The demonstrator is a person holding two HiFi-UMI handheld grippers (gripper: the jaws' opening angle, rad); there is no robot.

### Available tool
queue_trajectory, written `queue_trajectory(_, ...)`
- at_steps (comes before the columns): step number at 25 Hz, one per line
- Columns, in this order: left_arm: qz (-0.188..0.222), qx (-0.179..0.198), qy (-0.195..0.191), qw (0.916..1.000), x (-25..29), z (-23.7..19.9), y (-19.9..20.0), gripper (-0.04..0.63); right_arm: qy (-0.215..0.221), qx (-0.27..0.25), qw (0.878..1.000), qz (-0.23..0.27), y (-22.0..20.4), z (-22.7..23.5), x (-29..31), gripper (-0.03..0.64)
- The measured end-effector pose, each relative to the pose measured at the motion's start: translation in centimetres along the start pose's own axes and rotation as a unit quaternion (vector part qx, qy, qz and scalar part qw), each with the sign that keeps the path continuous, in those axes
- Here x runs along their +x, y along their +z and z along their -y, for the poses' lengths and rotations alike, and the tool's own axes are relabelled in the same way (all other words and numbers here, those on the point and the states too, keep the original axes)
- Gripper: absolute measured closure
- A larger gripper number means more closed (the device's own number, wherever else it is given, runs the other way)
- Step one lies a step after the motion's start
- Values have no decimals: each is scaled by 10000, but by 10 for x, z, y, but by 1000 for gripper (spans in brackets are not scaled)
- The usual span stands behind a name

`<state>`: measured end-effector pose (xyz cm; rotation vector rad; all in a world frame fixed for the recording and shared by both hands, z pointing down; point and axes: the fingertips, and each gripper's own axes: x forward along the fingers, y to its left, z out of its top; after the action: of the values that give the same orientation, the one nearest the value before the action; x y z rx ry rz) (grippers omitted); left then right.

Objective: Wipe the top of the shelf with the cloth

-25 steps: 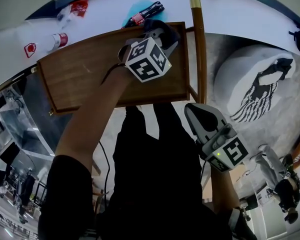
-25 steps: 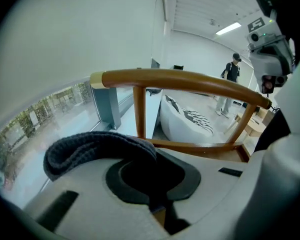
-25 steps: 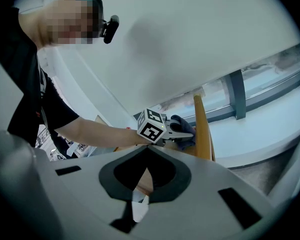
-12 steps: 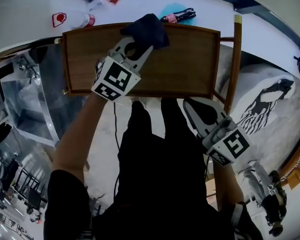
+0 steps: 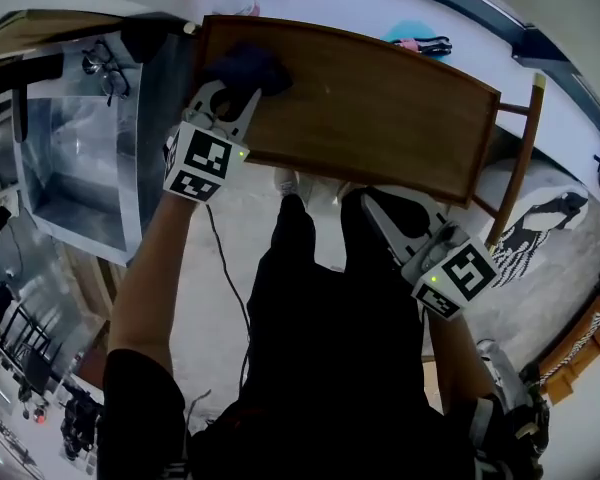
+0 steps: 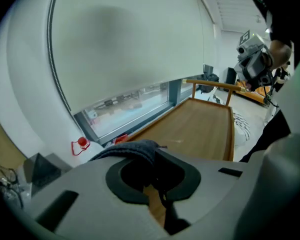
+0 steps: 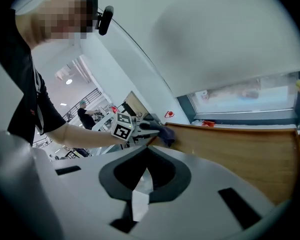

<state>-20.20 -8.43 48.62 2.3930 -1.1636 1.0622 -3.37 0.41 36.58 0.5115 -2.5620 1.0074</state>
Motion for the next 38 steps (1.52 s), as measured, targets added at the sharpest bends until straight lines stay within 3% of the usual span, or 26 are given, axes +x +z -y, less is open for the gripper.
queue_trajectory(6, -719, 8, 406, 9966, -25, -33, -50, 560, 12, -75, 9999, -122, 6, -14, 28, 614)
queue_trajectory(15, -1671, 997, 66, 9809, 22, -26, -89, 560, -95, 36, 9994, -316, -5, -5, 39, 614)
queue_trajectory(27, -1822, 1185, -323, 9756, 56, -14, -82, 560, -245, 277, 9990, -233, -13, 19, 21, 614)
queue_trajectory(38, -1800, 1366, -768, 9711, 83, 42, -53, 561, -410, 387, 9984, 3, -16, 33, -15, 614)
